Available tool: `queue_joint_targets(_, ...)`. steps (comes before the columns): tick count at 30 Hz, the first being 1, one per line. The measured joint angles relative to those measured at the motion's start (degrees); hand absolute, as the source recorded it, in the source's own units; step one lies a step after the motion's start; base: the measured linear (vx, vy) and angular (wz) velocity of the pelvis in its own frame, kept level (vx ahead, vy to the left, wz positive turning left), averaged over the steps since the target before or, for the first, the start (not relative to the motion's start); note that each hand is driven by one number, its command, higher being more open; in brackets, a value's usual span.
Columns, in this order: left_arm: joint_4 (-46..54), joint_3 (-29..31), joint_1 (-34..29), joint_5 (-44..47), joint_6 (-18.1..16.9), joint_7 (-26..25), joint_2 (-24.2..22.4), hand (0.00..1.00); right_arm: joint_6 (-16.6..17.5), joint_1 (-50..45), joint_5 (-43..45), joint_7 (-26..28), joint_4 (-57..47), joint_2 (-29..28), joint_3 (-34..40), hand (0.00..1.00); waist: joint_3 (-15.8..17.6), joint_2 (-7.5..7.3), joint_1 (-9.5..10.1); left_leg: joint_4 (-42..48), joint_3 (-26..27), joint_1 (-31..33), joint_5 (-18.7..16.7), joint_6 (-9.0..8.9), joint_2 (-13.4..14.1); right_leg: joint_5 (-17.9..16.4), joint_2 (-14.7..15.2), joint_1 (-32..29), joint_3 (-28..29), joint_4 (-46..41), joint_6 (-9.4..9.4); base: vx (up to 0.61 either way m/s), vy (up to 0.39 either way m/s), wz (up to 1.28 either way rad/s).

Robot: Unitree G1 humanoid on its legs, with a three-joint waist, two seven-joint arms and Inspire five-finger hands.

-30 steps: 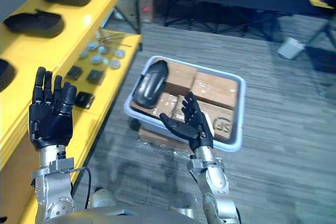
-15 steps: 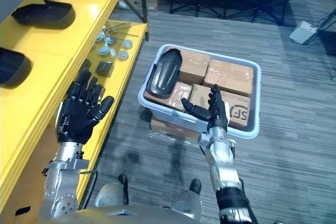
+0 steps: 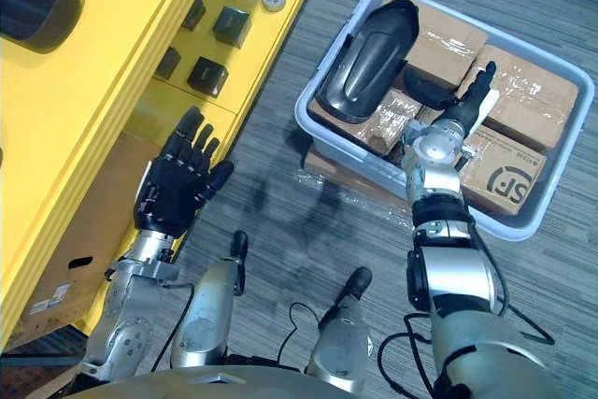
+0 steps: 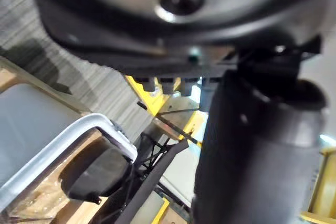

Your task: Walk over and take three plastic housings, then place them on the shelf

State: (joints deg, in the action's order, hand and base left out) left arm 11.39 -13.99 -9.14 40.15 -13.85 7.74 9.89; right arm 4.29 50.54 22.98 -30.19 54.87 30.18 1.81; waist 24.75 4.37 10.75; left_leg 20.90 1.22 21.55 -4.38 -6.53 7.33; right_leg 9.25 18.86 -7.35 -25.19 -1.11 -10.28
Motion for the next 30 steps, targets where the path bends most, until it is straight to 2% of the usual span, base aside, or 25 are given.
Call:
queue_joint_targets(6,-4.7,-4.2,3.4,0.2,-0.2,-0.7,0.0,1.00,-2.8,7.4,1.0,3.3,7.1,3.6,-4.7,1.00,2.4,1.94,1.02,3.6,-0.4,4.0,-1.0,0.39,0.3,0.3,-0.1,-2.8,-0.1,-1.1,0.01,-0.08,0.017,-0.01)
queue_joint_targets(12,-8.2,-6.2,6.5,0.3,-0.6,-3.8,0.0,1.00,-3.3,11.8,0.9,6.7,10.7,6.3,-7.5,1.00,3.2,2.68,1.76,5.9,-0.1,6.2,-1.7,0.74,0.4,1.5,-0.1,-4.4,0.3,-1.1,0.59,-0.08,0.032,-0.06)
queue_joint_targets(13,-9.3,-6.5,7.2,0.3,-1.0,-4.2,0.0,1.00,-3.6,12.3,0.6,7.1,10.8,6.7,-8.3,0.00,3.4,3.00,1.86,6.0,0.0,6.3,-1.7,0.80,0.4,1.6,0.0,-4.4,0.3,-1.0,0.63,-0.07,0.030,-0.10)
queue_joint_targets(16,-11.5,-7.0,8.6,0.7,-2.2,-5.4,-0.2,1.00,-4.4,14.6,-0.4,7.7,12.4,7.9,-11.5,0.00,3.7,3.67,2.15,5.9,0.3,6.4,-1.7,0.85,0.4,1.8,0.0,-4.8,0.3,-0.8,0.71,-0.05,0.009,-0.07)
queue_joint_targets(18,-12.0,-7.3,8.9,1.6,-2.4,-6.1,-0.6,1.00,-6.4,15.8,-1.8,9.0,12.5,9.7,-12.7,0.00,3.7,3.83,2.38,5.8,0.6,6.8,-1.6,0.89,0.5,1.8,0.0,-5.5,0.3,-0.8,0.69,-0.05,0.001,-0.06)
queue_joint_targets(20,-12.1,-7.7,9.2,2.3,-2.4,-6.5,-0.6,1.00,-9.6,16.6,-4.0,11.3,12.5,11.4,-14.0,0.00,3.7,4.01,2.38,5.8,0.6,6.9,-1.6,0.91,0.5,1.8,0.0,-5.6,0.3,-0.8,0.67,0.00,0.000,0.00)
queue_joint_targets(22,-12.1,-7.7,9.4,2.4,-2.5,-6.5,-0.7,1.00,-14.3,18.0,-8.0,13.8,12.5,14.0,-16.0,0.00,3.6,4.48,2.42,5.4,0.6,6.6,-1.2,0.90,0.5,1.8,0.0,-5.6,0.3,-0.8,0.67,0.00,0.000,0.00)
queue_joint_targets(26,-12.1,-7.7,9.2,2.5,-2.7,-6.4,-1.1,1.00,-20.0,18.7,-15.7,14.1,13.5,14.3,-18.7,0.00,3.4,6.16,3.13,2.2,0.7,3.6,0.4,0.54,0.5,1.6,0.0,-4.0,-0.2,-0.9,0.86,0.00,-0.019,0.01)
queue_joint_targets(30,-11.9,-7.7,9.0,2.5,-2.7,-6.2,-1.1,1.00,-22.5,19.8,-16.3,14.1,14.7,14.1,-17.3,0.00,3.2,6.96,3.00,0.2,0.5,2.1,1.5,0.36,0.5,1.2,-0.1,-3.3,-1.0,-1.1,1.39,-0.03,-0.023,0.05)
